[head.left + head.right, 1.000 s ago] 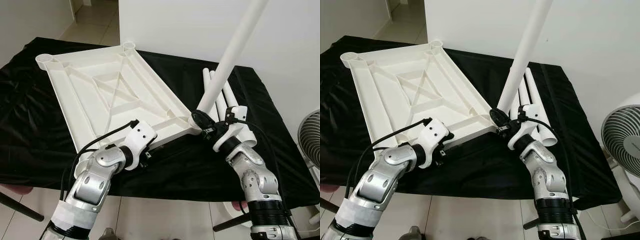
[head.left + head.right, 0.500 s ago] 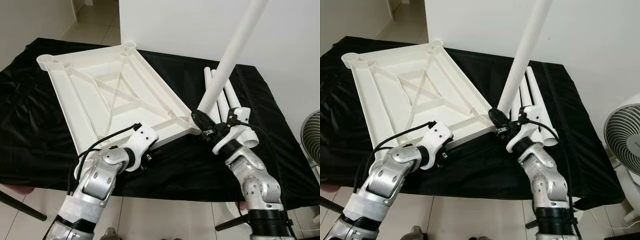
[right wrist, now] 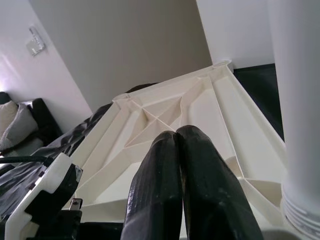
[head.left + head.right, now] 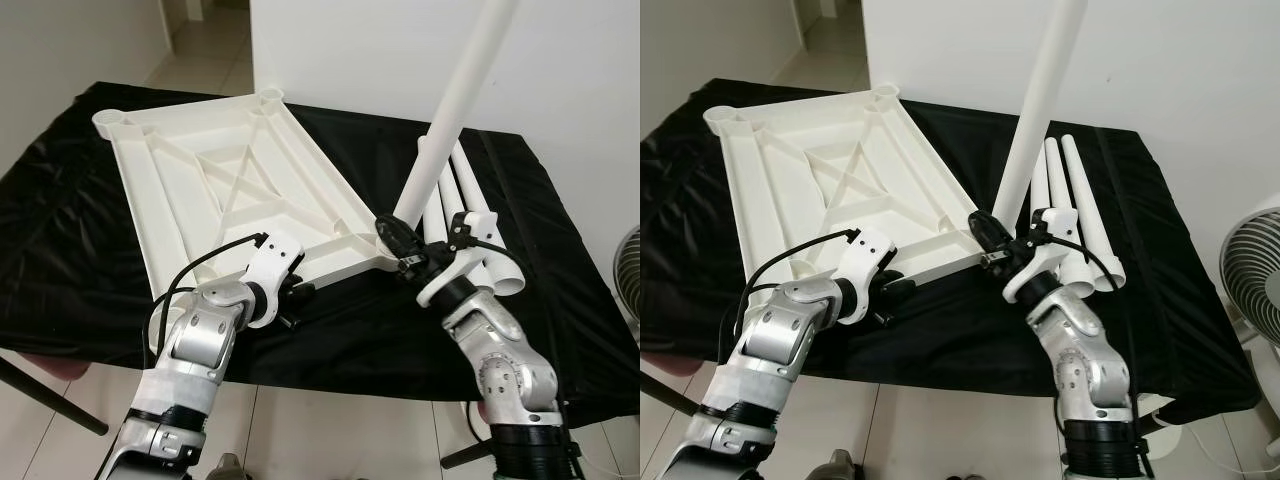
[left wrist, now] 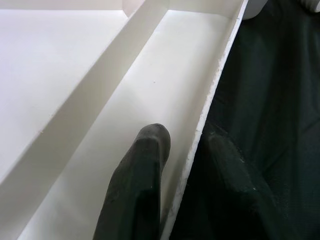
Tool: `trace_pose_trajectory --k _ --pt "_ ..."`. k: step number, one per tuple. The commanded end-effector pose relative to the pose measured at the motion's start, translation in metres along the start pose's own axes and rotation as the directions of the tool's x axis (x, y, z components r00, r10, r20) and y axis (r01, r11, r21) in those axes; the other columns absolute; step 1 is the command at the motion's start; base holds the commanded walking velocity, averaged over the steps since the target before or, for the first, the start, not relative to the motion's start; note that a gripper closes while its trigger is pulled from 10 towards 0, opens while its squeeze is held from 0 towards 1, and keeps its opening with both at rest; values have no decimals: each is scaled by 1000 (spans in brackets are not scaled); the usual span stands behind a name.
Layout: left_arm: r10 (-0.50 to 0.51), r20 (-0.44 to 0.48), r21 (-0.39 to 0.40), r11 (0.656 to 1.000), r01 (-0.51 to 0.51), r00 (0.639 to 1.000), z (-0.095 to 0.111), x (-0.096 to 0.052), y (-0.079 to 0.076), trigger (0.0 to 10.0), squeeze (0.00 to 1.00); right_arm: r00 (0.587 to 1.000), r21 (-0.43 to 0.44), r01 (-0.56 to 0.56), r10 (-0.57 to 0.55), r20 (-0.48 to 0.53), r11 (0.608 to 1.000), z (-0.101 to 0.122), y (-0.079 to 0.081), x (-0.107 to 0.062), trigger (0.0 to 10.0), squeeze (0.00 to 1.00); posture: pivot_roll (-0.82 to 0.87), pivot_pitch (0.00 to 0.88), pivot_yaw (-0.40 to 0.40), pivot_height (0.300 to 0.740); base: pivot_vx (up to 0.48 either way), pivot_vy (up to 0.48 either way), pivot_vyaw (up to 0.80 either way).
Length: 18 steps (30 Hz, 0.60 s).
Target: Building children table
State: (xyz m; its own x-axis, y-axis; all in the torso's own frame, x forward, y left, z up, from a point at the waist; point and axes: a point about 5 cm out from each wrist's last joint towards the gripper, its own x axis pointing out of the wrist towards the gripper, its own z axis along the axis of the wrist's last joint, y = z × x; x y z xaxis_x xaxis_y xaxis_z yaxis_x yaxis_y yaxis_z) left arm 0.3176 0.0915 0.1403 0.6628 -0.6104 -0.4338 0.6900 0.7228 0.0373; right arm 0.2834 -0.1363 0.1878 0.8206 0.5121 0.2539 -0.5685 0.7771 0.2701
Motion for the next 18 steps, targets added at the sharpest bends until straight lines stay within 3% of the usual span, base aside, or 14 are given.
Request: trace_pose_trajectory --k 1,11,18 --pt "401 -17 -9 916 -401 916 0 -6 26 0 0 1000 2 16 -16 -2 1000 1 -1 -3 10000 0 103 83 -46 740 0 0 0" --pt "408 -38 -18 912 -409 912 -5 -10 25 0 0 1000 0 23 -23 -8 1000 2 -3 -2 10000 0 107 85 -50 740 0 0 0" --pt "365 -44 -27 930 -366 930 -7 -16 12 0 0 1000 -5 24 -24 -15 1000 2 -2 -2 10000 0 110 93 -53 740 0 0 0"
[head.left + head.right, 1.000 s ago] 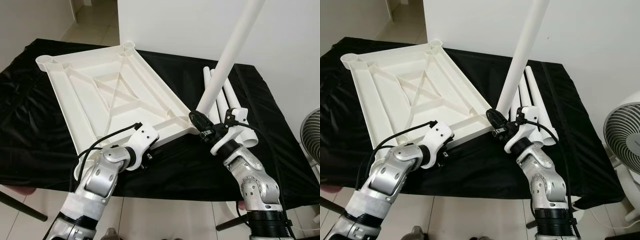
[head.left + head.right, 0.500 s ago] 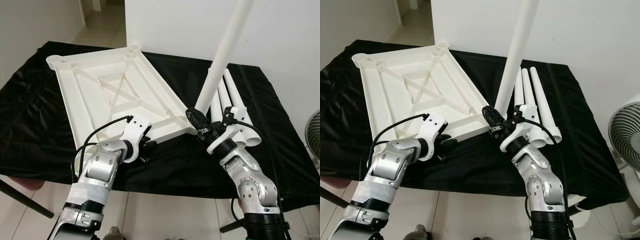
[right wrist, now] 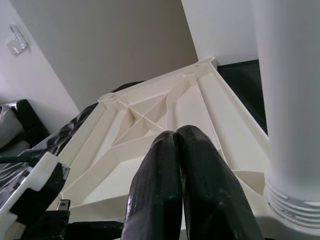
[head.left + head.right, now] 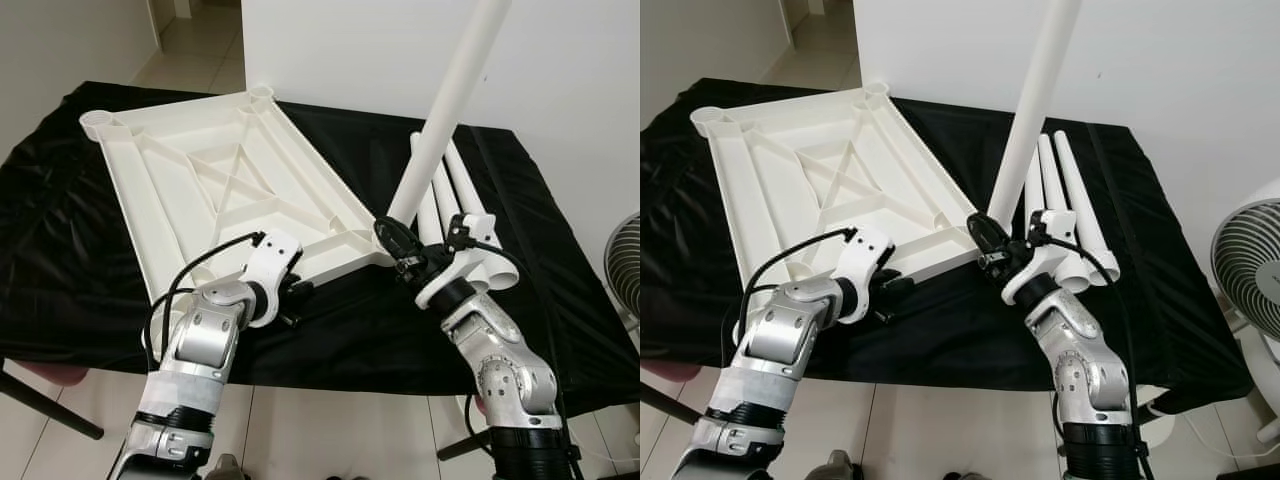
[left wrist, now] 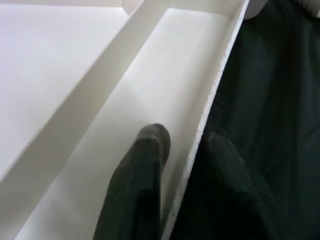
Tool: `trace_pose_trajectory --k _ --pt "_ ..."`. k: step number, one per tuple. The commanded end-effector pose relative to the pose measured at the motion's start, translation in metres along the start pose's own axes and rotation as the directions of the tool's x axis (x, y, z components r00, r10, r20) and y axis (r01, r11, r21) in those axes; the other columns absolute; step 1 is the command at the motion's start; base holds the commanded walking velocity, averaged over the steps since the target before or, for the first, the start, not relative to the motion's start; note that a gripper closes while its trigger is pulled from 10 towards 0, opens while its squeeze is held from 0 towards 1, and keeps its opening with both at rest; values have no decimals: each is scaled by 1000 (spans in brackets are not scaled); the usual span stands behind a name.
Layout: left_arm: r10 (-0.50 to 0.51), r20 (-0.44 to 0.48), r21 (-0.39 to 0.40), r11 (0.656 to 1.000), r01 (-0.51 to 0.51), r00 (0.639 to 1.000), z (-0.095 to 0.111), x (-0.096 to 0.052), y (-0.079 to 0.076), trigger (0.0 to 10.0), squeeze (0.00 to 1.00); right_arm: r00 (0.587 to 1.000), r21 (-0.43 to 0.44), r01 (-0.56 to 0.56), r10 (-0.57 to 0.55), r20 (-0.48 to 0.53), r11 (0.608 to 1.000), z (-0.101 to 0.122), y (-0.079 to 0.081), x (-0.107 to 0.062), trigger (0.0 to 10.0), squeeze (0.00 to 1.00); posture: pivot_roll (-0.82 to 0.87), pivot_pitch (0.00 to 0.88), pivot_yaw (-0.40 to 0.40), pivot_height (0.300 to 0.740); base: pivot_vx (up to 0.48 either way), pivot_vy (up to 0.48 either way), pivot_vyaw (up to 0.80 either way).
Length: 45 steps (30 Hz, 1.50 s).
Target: Building children table
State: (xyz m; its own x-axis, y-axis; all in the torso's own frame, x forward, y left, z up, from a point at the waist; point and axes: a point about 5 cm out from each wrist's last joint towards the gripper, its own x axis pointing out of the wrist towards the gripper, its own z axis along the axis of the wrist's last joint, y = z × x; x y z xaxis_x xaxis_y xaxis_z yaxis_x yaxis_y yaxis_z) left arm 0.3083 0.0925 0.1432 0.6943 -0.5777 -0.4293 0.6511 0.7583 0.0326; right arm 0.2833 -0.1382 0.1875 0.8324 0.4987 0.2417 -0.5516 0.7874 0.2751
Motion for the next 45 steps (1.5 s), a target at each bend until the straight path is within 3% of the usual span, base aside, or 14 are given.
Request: trace_pose_trajectory --k 1,14,18,24,28,29,32,39,40,45 --pt "323 -37 0 946 -324 946 -6 -7 18 0 0 1000 -4 3 -4 -8 1000 2 -1 -1 10000 0 110 93 -53 740 0 0 0" --pt "346 -28 -56 936 -347 938 0 -32 4 0 0 1000 -9 14 -14 -10 1000 1 -2 -2 10000 0 119 100 -47 740 0 0 0" --pt "428 -55 -72 899 -431 902 -5 -51 9 0 0 1000 -4 9 -9 -18 1000 -2 -2 0 10000 0 143 105 -51 740 0 0 0" --pt "485 -73 -88 867 -490 871 -7 -59 17 0 0 1000 -5 7 -7 -21 1000 -3 -2 2 10000 0 148 105 -54 740 0 0 0" --pt "594 -76 -133 790 -599 801 -7 -67 35 0 0 1000 3 1 -1 -23 1000 -4 -1 4 10000 0 163 106 -66 740 0 0 0" --pt "594 -76 -133 790 -599 801 -7 -67 35 0 0 1000 3 1 -1 -23 1000 -4 -1 4 10000 0 163 106 -66 740 0 0 0" --pt "613 -60 -132 777 -615 788 -3 -63 41 0 0 1000 4 -3 3 -24 1000 -5 0 6 10000 0 162 106 -69 740 0 0 0" --pt "577 -2 -113 811 -574 817 16 -28 46 0 0 1000 -4 3 -3 -18 1000 -2 -2 8 10000 0 140 103 -58 740 0 0 0" --pt "541 19 -115 837 -536 841 23 -14 40 0 0 1000 -8 13 -13 -12 1000 -1 -3 7 10000 0 129 103 -51 740 0 0 0" --pt "472 43 -124 877 -464 880 32 5 26 0 0 1000 -11 29 -29 -3 1000 0 -4 5 10000 0 115 102 -41 740 0 0 0"
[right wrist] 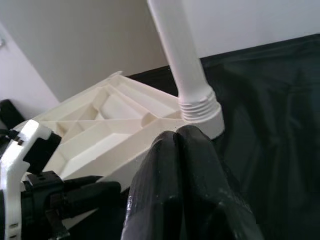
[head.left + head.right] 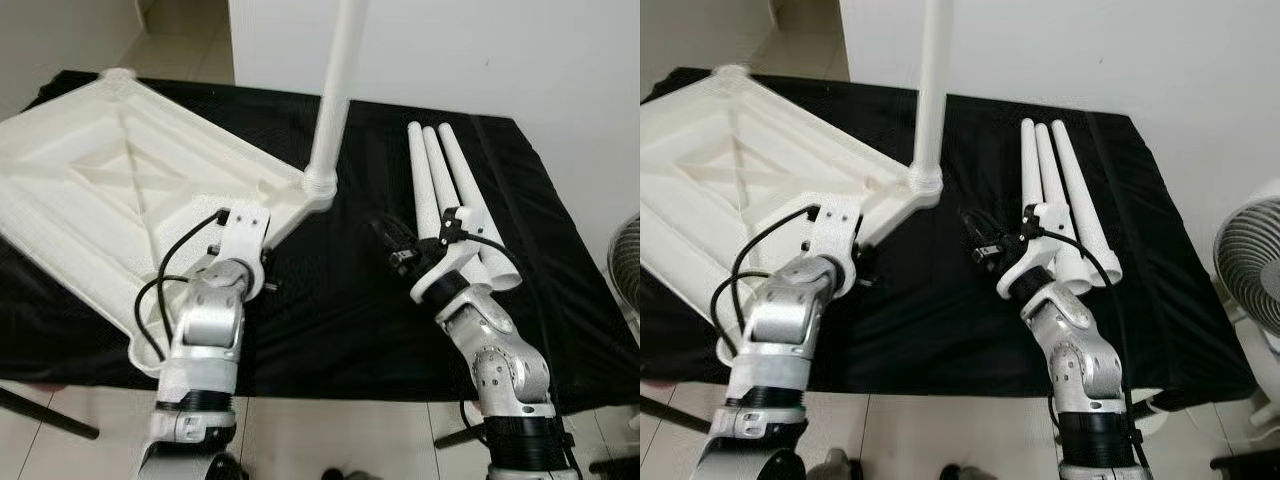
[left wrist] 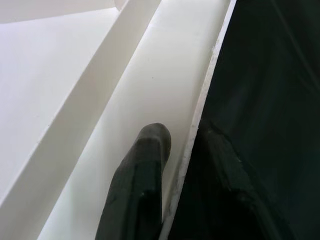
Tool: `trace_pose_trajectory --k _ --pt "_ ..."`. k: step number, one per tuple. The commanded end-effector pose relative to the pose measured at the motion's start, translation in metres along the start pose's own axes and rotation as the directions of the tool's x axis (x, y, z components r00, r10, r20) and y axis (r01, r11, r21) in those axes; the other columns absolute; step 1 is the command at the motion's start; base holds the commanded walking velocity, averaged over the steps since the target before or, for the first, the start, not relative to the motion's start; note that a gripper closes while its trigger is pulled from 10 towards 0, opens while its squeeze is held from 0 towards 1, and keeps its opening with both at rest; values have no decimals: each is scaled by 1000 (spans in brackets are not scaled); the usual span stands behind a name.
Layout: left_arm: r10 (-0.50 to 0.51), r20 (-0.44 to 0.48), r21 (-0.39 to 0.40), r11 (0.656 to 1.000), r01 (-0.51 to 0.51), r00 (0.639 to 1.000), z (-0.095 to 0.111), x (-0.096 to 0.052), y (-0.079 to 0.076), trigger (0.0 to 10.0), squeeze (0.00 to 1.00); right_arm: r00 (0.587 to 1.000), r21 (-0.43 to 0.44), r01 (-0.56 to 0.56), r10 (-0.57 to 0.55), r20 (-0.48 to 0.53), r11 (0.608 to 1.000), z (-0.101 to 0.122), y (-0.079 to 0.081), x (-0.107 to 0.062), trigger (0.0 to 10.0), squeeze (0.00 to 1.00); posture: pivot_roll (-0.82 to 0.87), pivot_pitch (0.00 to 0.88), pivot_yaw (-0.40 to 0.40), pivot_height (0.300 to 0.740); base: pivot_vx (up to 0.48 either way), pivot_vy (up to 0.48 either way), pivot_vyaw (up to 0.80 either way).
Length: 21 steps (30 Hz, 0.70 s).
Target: Building children table
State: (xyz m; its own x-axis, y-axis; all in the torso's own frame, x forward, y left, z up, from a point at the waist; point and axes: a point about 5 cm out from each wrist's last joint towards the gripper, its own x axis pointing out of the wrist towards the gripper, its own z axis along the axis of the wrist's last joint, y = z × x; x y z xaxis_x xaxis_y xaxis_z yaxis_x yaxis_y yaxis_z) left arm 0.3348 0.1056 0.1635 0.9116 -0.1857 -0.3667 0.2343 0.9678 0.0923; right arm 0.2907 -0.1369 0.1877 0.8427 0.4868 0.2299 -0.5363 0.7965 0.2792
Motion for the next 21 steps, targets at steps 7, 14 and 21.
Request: trace_pose_trajectory --k 7,14,21 --pt "-148 133 90 987 137 980 32 13 -47 10000 0 1000 -13 25 -25 10 1000 0 -1 -4 10000 0 106 102 -31 740 0 0 0" --pt "-245 250 75 970 233 937 46 10 -62 10000 1000 1000 -11 30 -30 10 999 -1 -1 -4 10000 0 109 103 -32 740 0 0 0" --pt "-323 307 131 946 296 895 54 2 -71 10000 1000 1000 -11 26 -26 6 1000 -2 -1 -3 10000 0 124 101 -40 740 0 0 0"
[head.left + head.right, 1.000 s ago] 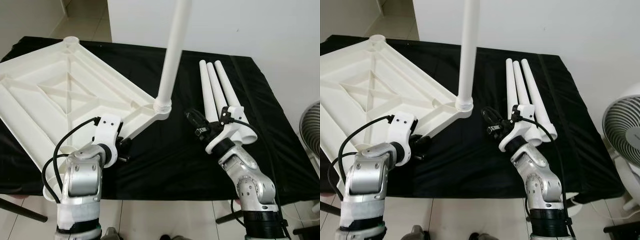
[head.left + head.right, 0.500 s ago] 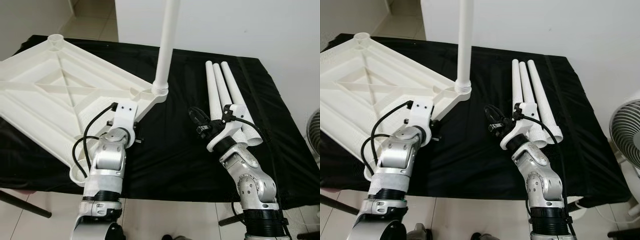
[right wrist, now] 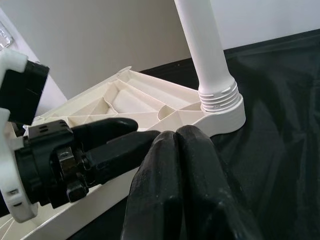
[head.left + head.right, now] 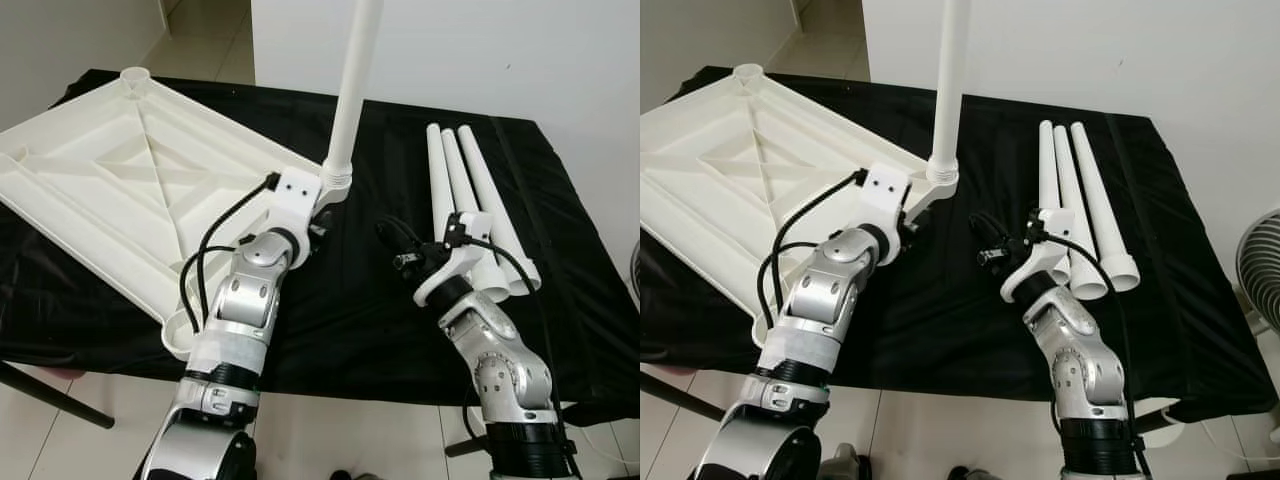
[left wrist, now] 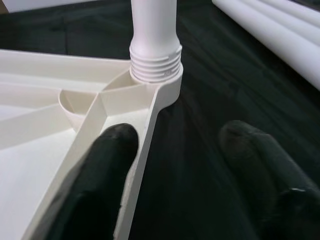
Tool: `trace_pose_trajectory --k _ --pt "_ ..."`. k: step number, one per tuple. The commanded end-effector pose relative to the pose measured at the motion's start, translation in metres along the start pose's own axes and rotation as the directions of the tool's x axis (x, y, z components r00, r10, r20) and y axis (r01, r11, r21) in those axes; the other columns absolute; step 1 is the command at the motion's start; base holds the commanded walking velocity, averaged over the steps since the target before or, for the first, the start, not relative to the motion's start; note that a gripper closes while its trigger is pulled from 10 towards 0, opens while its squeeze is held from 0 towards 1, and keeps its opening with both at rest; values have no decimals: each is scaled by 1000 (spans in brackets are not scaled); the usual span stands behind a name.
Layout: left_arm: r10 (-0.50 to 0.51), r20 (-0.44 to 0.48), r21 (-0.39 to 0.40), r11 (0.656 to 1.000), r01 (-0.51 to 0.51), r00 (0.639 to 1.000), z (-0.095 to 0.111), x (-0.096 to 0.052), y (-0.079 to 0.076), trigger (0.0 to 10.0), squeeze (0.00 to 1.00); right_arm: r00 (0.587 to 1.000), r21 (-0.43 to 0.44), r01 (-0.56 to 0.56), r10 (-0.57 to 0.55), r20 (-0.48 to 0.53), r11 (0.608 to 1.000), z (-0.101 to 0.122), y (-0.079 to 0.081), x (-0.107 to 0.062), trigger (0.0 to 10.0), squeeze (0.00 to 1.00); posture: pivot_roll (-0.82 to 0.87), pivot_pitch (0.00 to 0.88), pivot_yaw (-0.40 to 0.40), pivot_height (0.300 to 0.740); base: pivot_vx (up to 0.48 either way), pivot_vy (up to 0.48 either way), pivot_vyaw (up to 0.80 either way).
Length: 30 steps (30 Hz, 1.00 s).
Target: Building children table
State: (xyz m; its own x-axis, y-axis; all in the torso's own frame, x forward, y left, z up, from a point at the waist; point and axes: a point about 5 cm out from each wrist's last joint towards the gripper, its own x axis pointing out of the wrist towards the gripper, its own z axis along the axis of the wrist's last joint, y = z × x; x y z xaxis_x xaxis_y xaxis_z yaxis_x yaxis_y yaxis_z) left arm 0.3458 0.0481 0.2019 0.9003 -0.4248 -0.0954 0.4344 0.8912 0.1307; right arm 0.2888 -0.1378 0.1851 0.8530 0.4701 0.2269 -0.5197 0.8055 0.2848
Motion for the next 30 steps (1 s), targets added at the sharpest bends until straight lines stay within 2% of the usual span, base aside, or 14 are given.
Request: trace_pose_trajectory --k 1,2,3,6,11,14,16,19,20,22,25,26,28,30 --pt "-127 46 -10 992 128 991 8 1 -22 10000 1000 1000 -13 5 -5 3 1000 0 -1 0 10000 0 124 101 -40 740 0 0 0" --pt "-127 46 -10 992 128 991 8 1 -22 10000 1000 1000 -13 5 -5 3 1000 0 -1 0 10000 0 124 101 -40 740 0 0 0" --pt "-143 61 5 990 143 988 12 -1 -22 10000 0 1000 -12 2 -2 4 1000 0 0 1 10000 0 125 100 -41 740 0 0 0" --pt "-153 82 44 988 149 985 16 -8 -14 10000 0 1000 -16 -6 6 5 1000 0 1 2 10000 0 135 100 -44 740 0 0 0" --pt "-123 60 141 984 114 991 12 -20 10 10000 0 1000 -19 -9 9 4 1000 -1 2 2 10000 0 140 97 -43 740 0 0 0" --pt "-72 28 208 976 65 997 6 -29 35 10000 0 1000 -17 -8 8 1 1000 -2 1 1 10000 0 144 97 -44 740 0 0 0" --pt "-72 28 208 976 65 997 6 -29 35 10000 0 1000 -17 -8 8 1 1000 -2 1 1 10000 0 144 97 -44 740 0 0 0" --pt "-10 -41 276 961 21 999 -6 -41 62 10000 0 1000 -17 -9 9 1 1000 -2 1 1 10000 0 145 96 -46 740 0 0 0" --pt "-10 -41 276 961 21 999 -6 -41 62 10000 0 1000 -17 -9 9 1 1000 -2 1 1 10000 0 145 96 -46 740 0 0 0" --pt "23 -105 295 956 9 994 -15 -49 77 10000 0 1000 -18 -9 9 0 1000 -2 1 1 10000 0 144 96 -45 740 0 0 0" --pt "34 -132 306 952 9 991 -20 -52 83 10000 0 1000 -19 -9 9 0 1000 -2 1 1 10000 0 143 95 -45 740 0 0 0" --pt "58 -181 331 944 5 982 -28 -58 94 10000 0 1000 -21 -6 6 0 1000 -2 0 0 10000 0 140 94 -45 740 0 0 0" --pt "58 -181 331 944 5 982 -28 -58 94 10000 0 1000 -21 -6 6 0 1000 -2 0 0 10000 0 140 94 -45 740 0 0 0" --pt "119 -260 394 919 -7 958 -43 -69 112 10000 0 1000 -24 -1 1 1 1000 -1 -1 0 10000 0 138 94 -45 740 0 0 0"
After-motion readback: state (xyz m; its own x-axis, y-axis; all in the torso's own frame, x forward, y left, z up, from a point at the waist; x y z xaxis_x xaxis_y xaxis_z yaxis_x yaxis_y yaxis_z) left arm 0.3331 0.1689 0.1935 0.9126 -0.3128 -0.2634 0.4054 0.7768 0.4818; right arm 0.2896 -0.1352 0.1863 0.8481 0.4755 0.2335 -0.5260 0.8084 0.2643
